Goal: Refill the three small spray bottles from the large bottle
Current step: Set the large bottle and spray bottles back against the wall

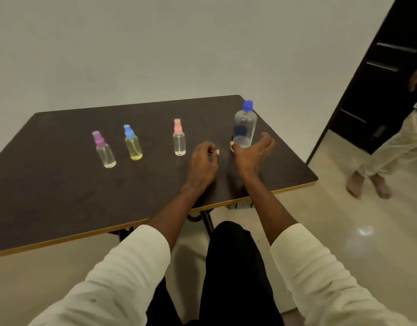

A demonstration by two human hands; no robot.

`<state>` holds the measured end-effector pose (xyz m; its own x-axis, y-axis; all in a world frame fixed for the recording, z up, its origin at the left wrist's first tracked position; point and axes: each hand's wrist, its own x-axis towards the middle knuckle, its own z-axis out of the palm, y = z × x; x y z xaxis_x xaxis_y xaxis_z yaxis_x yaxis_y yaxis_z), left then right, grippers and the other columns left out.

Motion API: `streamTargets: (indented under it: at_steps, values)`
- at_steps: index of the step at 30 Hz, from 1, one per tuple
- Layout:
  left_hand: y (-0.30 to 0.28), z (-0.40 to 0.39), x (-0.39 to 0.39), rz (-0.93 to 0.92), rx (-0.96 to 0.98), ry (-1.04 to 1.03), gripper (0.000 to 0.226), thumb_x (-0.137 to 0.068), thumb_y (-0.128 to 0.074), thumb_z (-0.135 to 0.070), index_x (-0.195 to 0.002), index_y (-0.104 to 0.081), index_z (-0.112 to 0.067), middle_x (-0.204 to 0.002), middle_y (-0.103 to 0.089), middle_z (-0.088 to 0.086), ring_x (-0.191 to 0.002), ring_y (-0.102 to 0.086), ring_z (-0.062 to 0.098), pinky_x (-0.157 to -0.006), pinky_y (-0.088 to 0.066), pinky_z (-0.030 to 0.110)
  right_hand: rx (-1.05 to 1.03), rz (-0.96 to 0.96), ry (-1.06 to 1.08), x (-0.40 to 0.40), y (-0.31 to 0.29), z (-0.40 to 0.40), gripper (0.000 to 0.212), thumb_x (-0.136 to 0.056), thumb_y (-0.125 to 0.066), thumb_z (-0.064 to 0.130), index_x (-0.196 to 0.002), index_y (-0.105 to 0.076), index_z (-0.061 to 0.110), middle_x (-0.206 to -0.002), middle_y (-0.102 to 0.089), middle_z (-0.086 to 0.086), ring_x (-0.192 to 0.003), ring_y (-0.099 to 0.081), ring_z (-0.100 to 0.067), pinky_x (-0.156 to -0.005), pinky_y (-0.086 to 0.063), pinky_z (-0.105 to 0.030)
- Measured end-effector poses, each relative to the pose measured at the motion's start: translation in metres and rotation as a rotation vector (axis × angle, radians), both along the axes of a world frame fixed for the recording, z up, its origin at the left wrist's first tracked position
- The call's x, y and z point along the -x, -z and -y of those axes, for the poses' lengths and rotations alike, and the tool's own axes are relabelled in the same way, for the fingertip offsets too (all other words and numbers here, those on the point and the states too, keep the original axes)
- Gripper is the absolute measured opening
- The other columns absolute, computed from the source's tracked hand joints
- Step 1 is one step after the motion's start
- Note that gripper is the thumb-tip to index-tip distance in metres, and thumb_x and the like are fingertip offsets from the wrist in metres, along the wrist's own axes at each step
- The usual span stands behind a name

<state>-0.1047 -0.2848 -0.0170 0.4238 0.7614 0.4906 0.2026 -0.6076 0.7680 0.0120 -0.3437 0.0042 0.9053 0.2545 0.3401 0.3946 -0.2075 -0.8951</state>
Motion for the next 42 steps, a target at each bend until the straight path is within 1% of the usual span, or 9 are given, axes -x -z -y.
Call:
streamTargets:
  at_steps: [2,4,6,8,11,18,25,33,42]
  values:
    - [-0.001,-0.005,-0.016,-0.026,0.047,-0.009,0.005,-0.098,-0.056,-0.010,-0.101,-0.060,-0.009,-0.098,-0.062,0.008,-0.092,-0.058,0.024,-0.085,-0.051,0.041,0.070,-0.137,-0.132,-0.019,0.002,0.002,0.100,-0.070,-0.086,0.032,-0.148,-0.026,0.009,-0.151,-0.031,-0.011,-0.135,-0.037,-0.027,-0.105,-0.038,-0.034]
    - [-0.001,-0.011,-0.029,-0.049,0.108,-0.025,0.008,-0.098,-0.053,-0.007,-0.103,-0.060,-0.009,-0.100,-0.062,0.009,-0.093,-0.058,0.023,-0.087,-0.051,0.041,0.111,-0.204,-0.248,-0.035,0.008,-0.003,0.100,-0.070,-0.085,0.036,-0.148,-0.028,0.012,-0.149,-0.039,-0.010,-0.133,-0.043,-0.026,-0.106,-0.041,-0.036]
    - [-0.001,-0.019,-0.040,-0.061,0.148,-0.054,0.012,-0.097,-0.050,-0.003,-0.104,-0.060,-0.007,-0.101,-0.062,0.009,-0.094,-0.058,0.024,-0.088,-0.051,0.042,0.116,-0.172,-0.294,-0.046,0.013,-0.010,0.083,-0.067,-0.087,0.037,-0.133,-0.044,0.013,-0.130,-0.057,-0.008,-0.117,-0.058,-0.024,-0.092,-0.052,-0.035]
    - [-0.001,-0.027,-0.049,-0.073,0.168,-0.088,0.014,-0.096,-0.048,-0.001,-0.103,-0.059,-0.005,-0.100,-0.061,0.010,-0.093,-0.058,0.026,-0.087,-0.050,0.042,0.103,-0.144,-0.325,-0.052,0.013,-0.016,0.061,-0.068,-0.087,0.030,-0.117,-0.056,0.014,-0.110,-0.065,-0.001,-0.098,-0.064,-0.018,-0.072,-0.049,-0.020]
    - [-0.001,-0.042,-0.064,-0.089,0.199,-0.124,0.014,-0.095,-0.047,0.000,-0.101,-0.059,-0.003,-0.099,-0.062,0.014,-0.092,-0.058,0.029,-0.083,-0.046,0.039,0.103,-0.126,-0.350,-0.066,0.009,-0.031,0.054,-0.068,-0.087,0.026,-0.113,-0.060,0.013,-0.102,-0.067,0.001,-0.089,-0.064,-0.014,-0.064,-0.044,-0.015]
    - [-0.003,-0.082,-0.104,-0.221,0.172,-0.125,0.010,-0.097,-0.049,-0.007,-0.095,-0.057,-0.012,-0.104,-0.064,0.014,-0.097,-0.058,0.028,-0.085,-0.044,0.035,0.184,-0.142,-0.360,-0.138,0.006,-0.111,0.068,-0.070,-0.085,0.032,-0.125,-0.048,0.015,-0.119,-0.063,-0.005,-0.103,-0.063,-0.023,-0.085,-0.054,-0.035]
    - [-0.002,-0.130,-0.149,-0.290,0.114,-0.157,0.012,-0.099,-0.050,-0.010,-0.098,-0.061,-0.006,-0.105,-0.063,0.014,-0.099,-0.057,0.028,-0.088,-0.046,0.038,0.137,-0.086,-0.419,-0.202,0.010,-0.190,0.048,-0.081,-0.075,0.024,-0.122,-0.051,0.016,-0.106,-0.061,0.002,-0.093,-0.058,-0.015,-0.079,-0.044,-0.025]
    - [0.011,-0.159,-0.177,-0.329,0.059,-0.153,0.014,-0.100,-0.058,-0.024,-0.090,-0.056,-0.014,-0.098,-0.052,0.003,-0.090,-0.050,0.016,-0.078,-0.038,0.027,0.195,-0.041,-0.419,-0.254,0.016,-0.273,0.053,-0.087,-0.068,0.039,-0.129,-0.043,0.017,-0.123,-0.061,-0.004,-0.100,-0.061,-0.019,-0.080,-0.046,-0.028]
    - [0.014,-0.161,-0.178,-0.315,0.027,-0.174,0.020,-0.101,-0.057,-0.022,-0.082,-0.051,-0.017,-0.093,-0.051,0.001,-0.084,-0.048,0.014,-0.075,-0.035,0.025,0.342,0.023,-0.332,-0.274,0.021,-0.305,0.053,-0.085,-0.060,0.052,-0.123,-0.043,0.019,-0.123,-0.061,-0.007,-0.107,-0.061,-0.031,-0.095,-0.048,-0.046]
